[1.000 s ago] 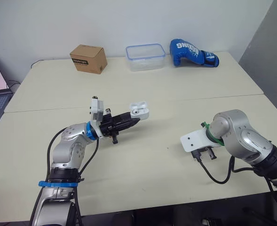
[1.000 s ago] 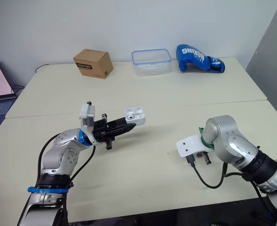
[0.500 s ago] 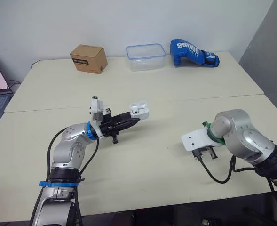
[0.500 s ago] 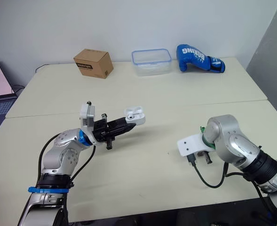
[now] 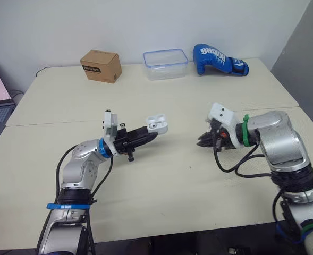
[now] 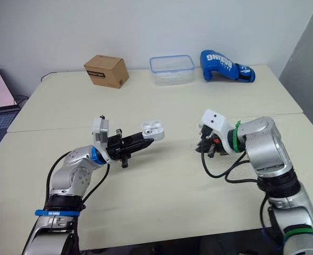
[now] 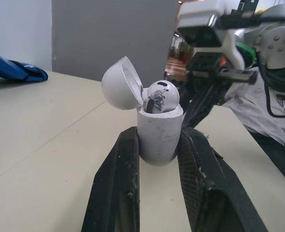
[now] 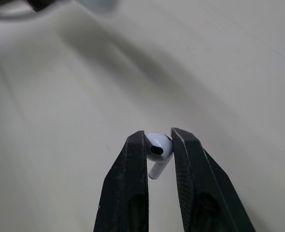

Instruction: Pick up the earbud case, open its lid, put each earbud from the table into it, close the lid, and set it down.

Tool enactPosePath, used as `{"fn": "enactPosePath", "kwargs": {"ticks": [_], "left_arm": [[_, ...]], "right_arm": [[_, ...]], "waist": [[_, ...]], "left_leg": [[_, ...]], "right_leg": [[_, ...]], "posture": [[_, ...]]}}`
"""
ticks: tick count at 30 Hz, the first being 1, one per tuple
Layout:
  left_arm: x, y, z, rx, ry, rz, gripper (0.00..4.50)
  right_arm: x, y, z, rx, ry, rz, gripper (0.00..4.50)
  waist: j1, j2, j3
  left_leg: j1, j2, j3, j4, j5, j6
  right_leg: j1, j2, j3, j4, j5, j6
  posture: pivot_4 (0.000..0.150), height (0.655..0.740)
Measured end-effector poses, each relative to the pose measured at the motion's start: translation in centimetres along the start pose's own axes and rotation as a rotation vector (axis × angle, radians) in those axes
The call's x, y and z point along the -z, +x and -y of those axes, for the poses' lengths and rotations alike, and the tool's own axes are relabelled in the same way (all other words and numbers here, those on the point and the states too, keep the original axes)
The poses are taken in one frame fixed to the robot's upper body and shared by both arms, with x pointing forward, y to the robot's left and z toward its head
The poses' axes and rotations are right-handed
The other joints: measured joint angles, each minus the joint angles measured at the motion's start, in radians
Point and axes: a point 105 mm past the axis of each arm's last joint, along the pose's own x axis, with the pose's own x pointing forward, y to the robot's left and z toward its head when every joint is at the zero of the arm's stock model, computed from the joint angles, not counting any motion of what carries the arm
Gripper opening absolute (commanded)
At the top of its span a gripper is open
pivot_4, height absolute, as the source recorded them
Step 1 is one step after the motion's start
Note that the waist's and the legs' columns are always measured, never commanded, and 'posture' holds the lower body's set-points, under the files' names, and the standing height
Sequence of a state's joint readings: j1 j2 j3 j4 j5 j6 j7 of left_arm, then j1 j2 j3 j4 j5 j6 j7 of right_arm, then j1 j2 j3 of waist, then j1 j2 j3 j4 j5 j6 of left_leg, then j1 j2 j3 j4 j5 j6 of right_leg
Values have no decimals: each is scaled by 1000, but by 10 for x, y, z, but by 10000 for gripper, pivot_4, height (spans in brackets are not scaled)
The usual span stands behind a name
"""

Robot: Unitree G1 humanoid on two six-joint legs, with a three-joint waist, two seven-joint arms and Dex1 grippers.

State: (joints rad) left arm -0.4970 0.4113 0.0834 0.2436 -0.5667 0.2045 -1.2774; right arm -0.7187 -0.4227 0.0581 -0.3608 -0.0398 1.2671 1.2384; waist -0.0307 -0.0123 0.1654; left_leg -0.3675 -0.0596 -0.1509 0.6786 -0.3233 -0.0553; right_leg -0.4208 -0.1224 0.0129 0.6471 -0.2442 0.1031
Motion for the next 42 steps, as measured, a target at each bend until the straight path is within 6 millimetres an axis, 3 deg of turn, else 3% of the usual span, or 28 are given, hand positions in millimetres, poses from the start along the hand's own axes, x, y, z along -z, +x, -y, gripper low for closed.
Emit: {"fn": "enactPosePath", "kwargs": {"ticks": [4, 11, 22, 29, 42], "left_arm": [[-1, 0, -2, 7, -2, -4, 7224], [1, 0, -3, 12, -3, -19, 7224], [-7, 5, -5, 42, 23, -21, 7224], [-2, 4, -6, 34, 19, -33, 7224], [-4, 4, -9, 24, 38, -30, 7224]], "right_arm": [[-29, 3, -15, -9, 68, 279, 3669], [-55, -6, -20, 88, 57, 515, 3669], [-62, 19, -30, 270, -164, 521, 3669], [-70, 23, -27, 334, -184, 517, 3669], [-61, 30, -26, 326, -125, 446, 3669]], "waist": [[-1, 0, 0], [-3, 1, 0], [-7, 1, 0], [-8, 1, 0], [-8, 1, 0]], "left_leg": [[0, 0, -3, 0, 0, 0], [0, 0, -5, 0, 0, 0], [1, 0, -3, 0, 0, 0], [1, 0, -3, 0, 0, 0], [1, 0, -3, 0, 0, 0]], "right_leg": [[0, 0, 0, 1, 0, 0], [0, 0, 0, 1, 0, 0], [0, 0, 1, 1, 0, 0], [0, 1, 0, 1, 0, 0], [0, 1, 0, 1, 0, 0]], "posture": [[1500, 7307], [1500, 7307], [1500, 7307], [1500, 7307], [1500, 7307]]}}
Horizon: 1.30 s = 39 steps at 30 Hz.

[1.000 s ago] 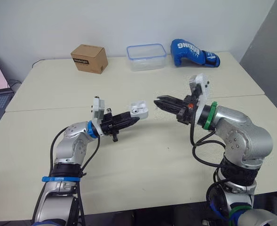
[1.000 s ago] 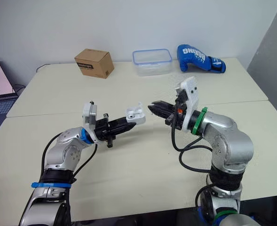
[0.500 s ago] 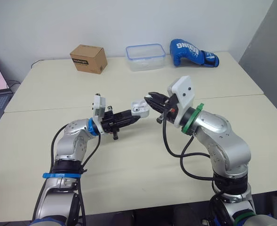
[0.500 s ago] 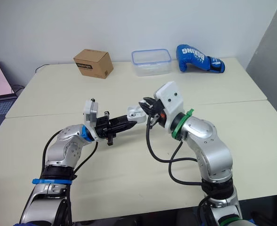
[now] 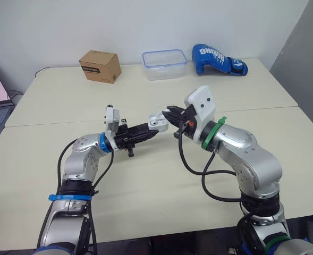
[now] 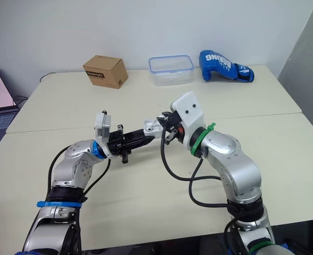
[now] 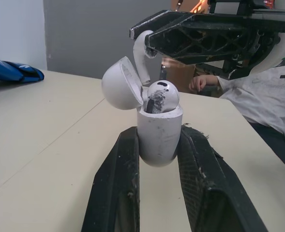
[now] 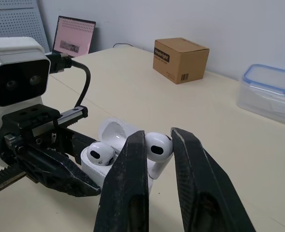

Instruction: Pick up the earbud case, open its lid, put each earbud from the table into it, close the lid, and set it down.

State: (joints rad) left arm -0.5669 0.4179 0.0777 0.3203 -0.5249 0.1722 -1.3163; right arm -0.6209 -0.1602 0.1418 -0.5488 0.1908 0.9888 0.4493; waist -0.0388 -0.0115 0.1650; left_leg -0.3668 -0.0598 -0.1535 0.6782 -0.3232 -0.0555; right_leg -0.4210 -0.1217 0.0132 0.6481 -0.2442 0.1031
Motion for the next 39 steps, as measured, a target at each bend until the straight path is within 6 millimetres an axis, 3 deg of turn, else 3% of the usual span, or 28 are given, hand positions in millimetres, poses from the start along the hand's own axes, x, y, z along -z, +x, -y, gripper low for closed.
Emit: {"fn": "enactPosePath", "kwargs": {"ticks": [22, 30, 36, 39], "left_arm": [[-6, 7, 0, 2, -10, 5, 7224], [-10, 7, 0, 5, -4, 19, 7224], [-10, 7, 1, 14, -4, 21, 7224], [-10, 6, 1, 17, -6, 22, 7224]], "right_arm": [[1, -2, -3, -28, -8, -20, 3669], [-1, -2, -9, -73, -17, -7, 31768], [-8, -6, -9, -107, 13, 37, 31768], [-21, -11, -5, -164, 66, 78, 31768]], "waist": [[-1, 0, 0], [-1, 0, 0], [-1, 0, 0], [-2, 0, 0]], "left_leg": [[0, 0, 0, 0, 0, 0], [0, 0, 1, 0, 0, 0], [0, 0, 0, 0, 0, 0], [0, 0, 0, 0, 0, 0]], "right_leg": [[0, 0, 0, 0, 0, 0], [0, 0, 0, 0, 0, 0], [0, 0, 0, 0, 0, 0], [0, 0, 0, 0, 0, 0]], "posture": [[1500, 7307], [1500, 7307], [1500, 7307], [1500, 7307]]}}
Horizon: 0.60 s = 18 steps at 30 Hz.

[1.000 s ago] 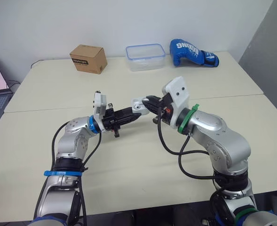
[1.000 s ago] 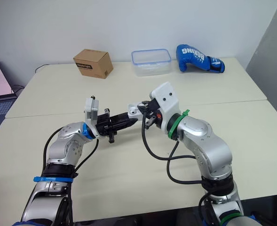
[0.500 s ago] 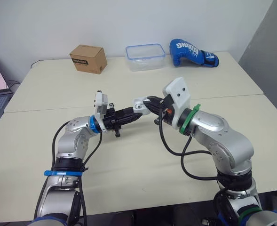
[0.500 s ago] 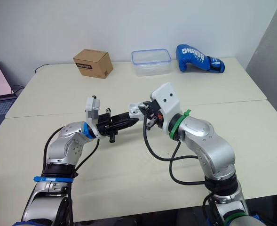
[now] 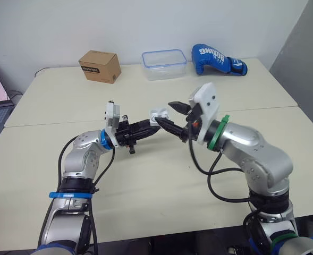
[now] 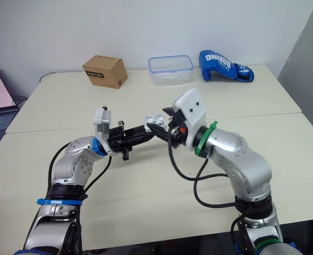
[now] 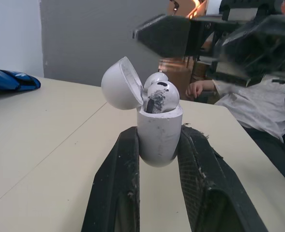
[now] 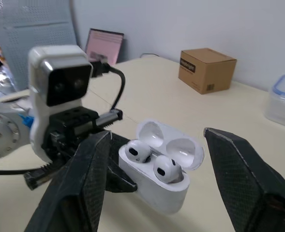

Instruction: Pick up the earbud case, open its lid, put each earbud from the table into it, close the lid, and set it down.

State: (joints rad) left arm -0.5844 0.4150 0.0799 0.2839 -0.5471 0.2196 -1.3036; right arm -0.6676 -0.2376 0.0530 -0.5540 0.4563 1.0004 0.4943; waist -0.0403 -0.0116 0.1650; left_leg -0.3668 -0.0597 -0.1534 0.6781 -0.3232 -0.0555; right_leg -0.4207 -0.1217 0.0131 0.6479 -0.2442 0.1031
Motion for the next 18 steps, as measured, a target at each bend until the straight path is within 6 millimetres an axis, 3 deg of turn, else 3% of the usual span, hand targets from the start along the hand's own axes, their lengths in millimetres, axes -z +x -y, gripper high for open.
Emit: {"fn": "enactPosePath", "kwargs": {"ticks": [3, 10, 18], "left_arm": [[1, -1, 1, 9, -9, -4, 7224], [3, -6, 7, 23, -20, -25, 7224], [-4, -5, 17, 51, -24, -9, 7224]], "right_arm": [[-14, -3, 8, -38, 40, 5, 25647], [-24, 0, 35, -60, 23, -55, 166], [10, 18, 46, -157, -38, -182, 166]], "waist": [[-1, 0, 0], [-2, 0, 0], [-9, 0, 0]], "left_leg": [[0, 0, 0, 0, 0, 0], [0, 0, 2, 0, 0, 0], [0, 0, 3, 0, 0, 0]], "right_leg": [[0, 0, 0, 0, 0, 0], [0, 0, 0, 0, 0, 0], [0, 0, 0, -1, 0, 0]], "posture": [[1500, 7307], [1500, 7307], [1500, 7307]]}}
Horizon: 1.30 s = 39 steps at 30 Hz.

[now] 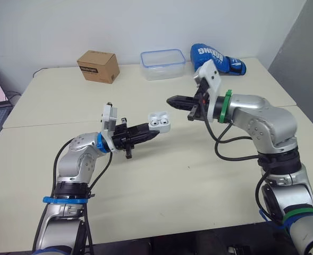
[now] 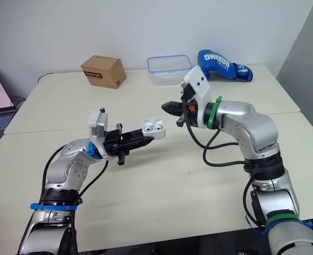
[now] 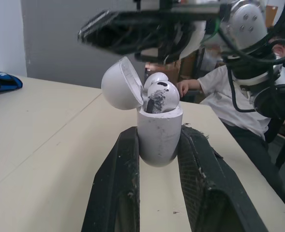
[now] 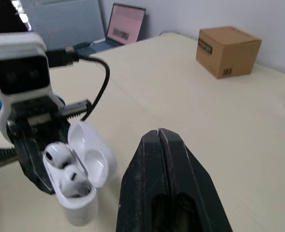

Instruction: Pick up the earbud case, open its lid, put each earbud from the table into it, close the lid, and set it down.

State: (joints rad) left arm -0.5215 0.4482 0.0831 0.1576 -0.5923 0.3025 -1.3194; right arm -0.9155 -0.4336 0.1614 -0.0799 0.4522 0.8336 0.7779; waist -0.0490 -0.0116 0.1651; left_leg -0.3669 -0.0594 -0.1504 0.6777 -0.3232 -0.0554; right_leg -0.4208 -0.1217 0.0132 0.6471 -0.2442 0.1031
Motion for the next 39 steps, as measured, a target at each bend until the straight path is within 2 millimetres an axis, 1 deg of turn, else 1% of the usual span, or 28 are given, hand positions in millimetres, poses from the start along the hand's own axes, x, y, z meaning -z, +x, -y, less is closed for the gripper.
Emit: {"fn": "enactPosePath", "kwargs": {"ticks": [4, 7, 13, 24, 27, 32, 39], "left_arm": [[-1, -1, 3, 6, -6, -13, 7224], [-2, -2, 4, 9, -12, -13, 7224], [-1, -3, 4, 8, -20, -16, 7224], [0, -4, 5, 7, -24, -17, 7224], [0, -4, 4, 6, -24, -17, 7224], [0, -4, 3, -3, -25, -17, 7224], [1, -4, 3, -10, -45, -18, 7224]], "right_arm": [[15, 9, -2, -60, -22, -54, 166], [18, 12, -4, -81, -26, -61, 166], [18, 16, -10, -117, -40, -69, 166], [11, 14, -18, -137, -62, -56, 166], [10, 13, -24, -152, -72, -48, 166], [8, 9, -25, -141, -71, -39, 166], [11, 6, -25, -126, -62, -42, 166]], "waist": [[-3, 0, 0], [-3, 0, 0], [-3, 0, 0], [-2, 0, 0], [-2, 0, 0], [-2, 0, 0], [-2, 0, 0]], "left_leg": [[0, 0, 0, 0, 0, 0], [0, 0, -1, 0, 0, 0], [0, 0, -1, 0, 0, 0], [0, 0, -2, 0, 0, 0], [0, 0, -2, 0, 0, 0], [0, 0, -3, 0, 0, 0], [0, 0, -2, 0, 0, 0]], "right_leg": [[0, 0, 0, 0, 0, 0], [0, 0, 0, 0, 0, 0], [0, 0, 0, 0, 0, 0], [0, 0, 0, 0, 0, 0], [0, 0, 0, 0, 0, 0], [0, 0, 0, 0, 0, 0], [0, 0, 0, 0, 0, 0]], "posture": [[1500, 7307], [1500, 7307], [1500, 7307], [1500, 7307], [1500, 7307], [1500, 7307], [1500, 7307]]}}
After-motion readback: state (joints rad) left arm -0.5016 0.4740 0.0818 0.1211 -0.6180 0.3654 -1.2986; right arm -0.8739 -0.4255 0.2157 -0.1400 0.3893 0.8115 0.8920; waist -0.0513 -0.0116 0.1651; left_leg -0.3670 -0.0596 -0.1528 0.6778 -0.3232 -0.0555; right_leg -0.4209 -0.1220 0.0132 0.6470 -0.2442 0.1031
